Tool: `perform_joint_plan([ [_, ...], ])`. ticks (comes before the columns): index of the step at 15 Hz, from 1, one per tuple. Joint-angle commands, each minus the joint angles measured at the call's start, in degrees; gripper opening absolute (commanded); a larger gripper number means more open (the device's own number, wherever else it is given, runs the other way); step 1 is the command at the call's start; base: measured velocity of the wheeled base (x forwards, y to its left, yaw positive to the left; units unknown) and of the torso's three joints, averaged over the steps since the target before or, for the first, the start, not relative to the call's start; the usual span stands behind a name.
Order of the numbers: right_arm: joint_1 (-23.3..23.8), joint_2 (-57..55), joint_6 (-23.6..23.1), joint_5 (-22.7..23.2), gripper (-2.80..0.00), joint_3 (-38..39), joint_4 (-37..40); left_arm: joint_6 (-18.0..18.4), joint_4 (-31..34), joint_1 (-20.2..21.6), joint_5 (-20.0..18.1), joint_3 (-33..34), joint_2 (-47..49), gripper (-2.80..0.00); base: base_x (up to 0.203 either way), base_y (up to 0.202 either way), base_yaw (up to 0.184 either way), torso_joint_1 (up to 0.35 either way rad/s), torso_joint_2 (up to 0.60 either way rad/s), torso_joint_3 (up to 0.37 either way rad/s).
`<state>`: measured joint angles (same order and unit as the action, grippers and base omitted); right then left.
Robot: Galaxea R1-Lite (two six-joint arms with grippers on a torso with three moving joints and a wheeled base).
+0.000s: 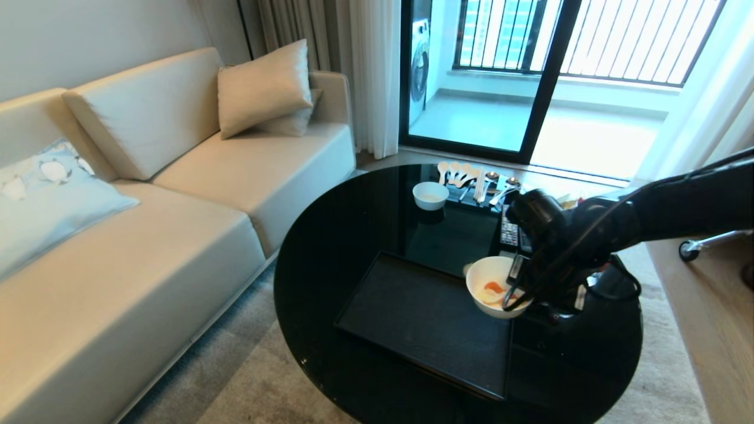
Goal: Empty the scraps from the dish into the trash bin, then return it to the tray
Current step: Pick up the bowl with leftover food
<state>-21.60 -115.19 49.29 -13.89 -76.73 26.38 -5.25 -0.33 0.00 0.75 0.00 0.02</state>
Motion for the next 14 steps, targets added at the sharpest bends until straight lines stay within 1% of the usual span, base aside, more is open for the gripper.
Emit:
perform_joint_plan([
  [1,0.11,11.16,0.84,-0.28,-2.80,6.78,0.20,-0.02,-0.02,0.00,0.04,0.00,-0.02,-2.80,0.000,0.000,0.000,0.000,0.00,0.000],
  [8,1.63,31.69,2.30,-5.51,-2.80,23.57,3.43,-0.02,-0.02,0.00,0.04,0.00,-0.02,-2.80,0.000,0.000,0.000,0.000,0.00,0.000],
  [11,2.42,38.71,2.99,-6.09,-2.80,27.11,7.31,-0.02,-0.02,0.00,0.04,0.00,-0.02,-2.80,0.000,0.000,0.000,0.000,0.00,0.000],
  [14,3.40,43.50,3.11,-6.15,-2.80,33.00,8.35,-0.02,-0.02,0.00,0.04,0.00,-0.02,-2.80,0.000,0.000,0.000,0.000,0.00,0.000],
])
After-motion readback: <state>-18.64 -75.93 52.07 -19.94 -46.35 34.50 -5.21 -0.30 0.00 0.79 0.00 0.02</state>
